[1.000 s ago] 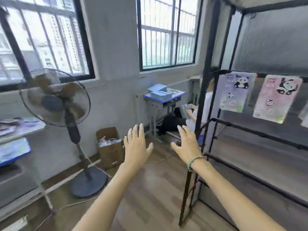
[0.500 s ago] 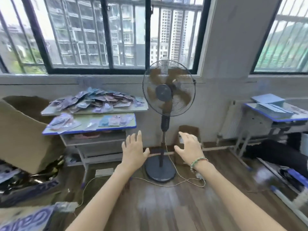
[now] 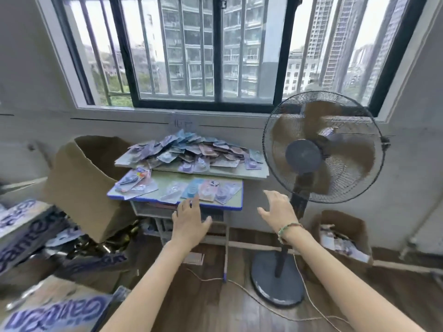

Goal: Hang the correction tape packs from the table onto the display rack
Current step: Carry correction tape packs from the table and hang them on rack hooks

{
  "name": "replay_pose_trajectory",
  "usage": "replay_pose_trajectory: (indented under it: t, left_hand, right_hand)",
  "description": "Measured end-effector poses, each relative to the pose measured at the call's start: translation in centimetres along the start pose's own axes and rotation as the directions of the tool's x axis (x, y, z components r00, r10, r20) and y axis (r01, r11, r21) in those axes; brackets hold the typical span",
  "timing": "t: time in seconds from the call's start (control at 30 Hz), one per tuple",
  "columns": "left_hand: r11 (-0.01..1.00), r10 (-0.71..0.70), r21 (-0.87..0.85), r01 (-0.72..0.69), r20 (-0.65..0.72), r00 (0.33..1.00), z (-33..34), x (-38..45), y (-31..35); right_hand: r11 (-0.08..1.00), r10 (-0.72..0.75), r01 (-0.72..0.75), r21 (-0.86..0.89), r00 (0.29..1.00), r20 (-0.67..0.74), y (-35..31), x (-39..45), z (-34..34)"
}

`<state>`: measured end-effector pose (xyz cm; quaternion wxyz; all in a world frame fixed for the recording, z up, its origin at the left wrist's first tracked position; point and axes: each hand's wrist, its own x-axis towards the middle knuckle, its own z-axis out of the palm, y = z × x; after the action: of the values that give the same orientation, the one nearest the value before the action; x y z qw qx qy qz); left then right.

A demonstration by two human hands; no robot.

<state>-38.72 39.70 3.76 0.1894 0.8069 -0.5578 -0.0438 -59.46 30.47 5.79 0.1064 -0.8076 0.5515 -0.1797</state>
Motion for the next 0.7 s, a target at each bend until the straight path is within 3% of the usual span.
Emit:
replay_pose_trajectory:
  t: [0.2, 0.4, 0.7]
  left_hand:
    - [0.986, -0.163, -0.02, 0.163, 0.003, 0.987, 2.0, 5.3, -4.3]
    - [0.974, -0.221, -0.047, 0.223, 0.042, 0.974, 4.3, 12.9, -8.6]
    - [0.975, -0.203, -0.068, 0.212, 0.113, 0.973, 5.7, 28.3, -17.3]
  right_hand:
    - [1.0, -0.018, 0.019, -0.007, 0.989, 0.15, -1.2, 7.4, 4.8]
    - [0.999, 0.046, -0.05, 0.01, 0.968, 0.248, -3.4, 14.4, 10.9]
    - [0.955, 0.275, -0.297, 0.017, 0.902, 0.334, -9.3, 28.1, 20.6]
